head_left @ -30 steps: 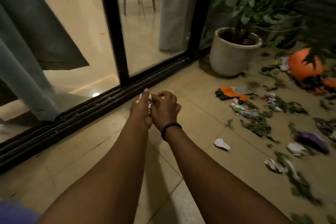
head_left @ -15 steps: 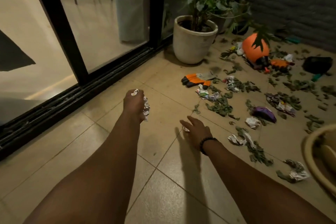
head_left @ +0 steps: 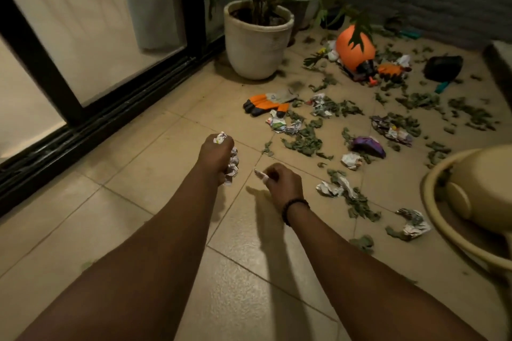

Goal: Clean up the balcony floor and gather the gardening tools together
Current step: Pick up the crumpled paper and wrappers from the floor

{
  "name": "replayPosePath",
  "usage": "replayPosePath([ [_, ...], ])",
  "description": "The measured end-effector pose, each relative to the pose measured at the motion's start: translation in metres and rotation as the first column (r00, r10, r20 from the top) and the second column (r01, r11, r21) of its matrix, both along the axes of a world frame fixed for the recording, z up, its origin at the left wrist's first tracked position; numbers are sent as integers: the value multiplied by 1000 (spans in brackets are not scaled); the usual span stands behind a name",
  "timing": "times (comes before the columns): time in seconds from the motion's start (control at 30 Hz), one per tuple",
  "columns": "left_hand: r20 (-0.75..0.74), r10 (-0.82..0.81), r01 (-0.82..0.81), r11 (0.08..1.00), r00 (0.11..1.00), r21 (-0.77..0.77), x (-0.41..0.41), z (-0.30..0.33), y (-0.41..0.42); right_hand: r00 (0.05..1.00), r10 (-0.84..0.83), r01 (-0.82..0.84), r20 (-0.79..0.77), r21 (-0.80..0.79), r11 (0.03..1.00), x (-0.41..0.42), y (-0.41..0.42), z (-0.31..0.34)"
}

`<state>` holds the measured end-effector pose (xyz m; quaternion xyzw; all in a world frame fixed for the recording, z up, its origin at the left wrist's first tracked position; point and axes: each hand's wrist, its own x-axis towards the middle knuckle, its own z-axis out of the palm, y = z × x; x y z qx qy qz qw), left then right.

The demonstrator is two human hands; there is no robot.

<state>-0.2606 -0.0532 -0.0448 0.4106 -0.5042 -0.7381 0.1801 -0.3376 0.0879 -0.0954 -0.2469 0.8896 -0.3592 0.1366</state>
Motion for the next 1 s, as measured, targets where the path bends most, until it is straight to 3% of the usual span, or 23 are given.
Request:
replayPosePath([
  [0.1, -33, 56, -54, 997, 998, 57, -18, 9, 15, 987, -108, 136, 123, -258, 957, -6, 1, 43],
  [0.17, -32, 25, -23, 998, 999, 61, -27, 15, 28, 985, -133, 164, 110, -355, 921, -12, 3, 67],
  [0.33, -8, -112, 112, 993, 994, -29, -46, 45, 46, 995, -74, 98, 70, -446, 890, -8, 14, 105],
  [0.47, -42, -83, 78, 992, 996, -99, -53, 61, 61, 997, -70, 58, -13, -414, 908, -4, 33, 114],
  [0.6, 49, -25, 33, 983, 998, -178, -60, 37, 62, 986, 15, 65, 164, -470, 880, -3, 54, 108],
  [0.67, 120, 20, 4, 981, 993, -192, -53, 42, 76, 978, -61, 151, 198, -479, 864, -1, 65, 92],
  [0.73, 128, -5, 28, 984, 992, -174, -55, 33, 81, 963, -229, 267, 143, -372, 889, -6, 84, 69],
  [0.8, 143, -72, 96, 982, 987, -165, -63, 25, 83, 951, -306, 306, -47, -16, 952, -21, 120, 44],
  [0.83, 160, -113, 141, 975, 981, -173, -69, 24, 84, 952, -278, 298, -125, 188, 936, -27, 142, 33],
  [0.9, 148, -138, 165, 968, 979, -188, -79, 30, 90, 973, -198, 229, -114, 482, 846, -32, 185, 13],
  [1.0, 134, -172, 193, 968, 976, -161, -86, 24, 103, 994, -105, 81, -8, 693, 717, -17, 234, -12],
])
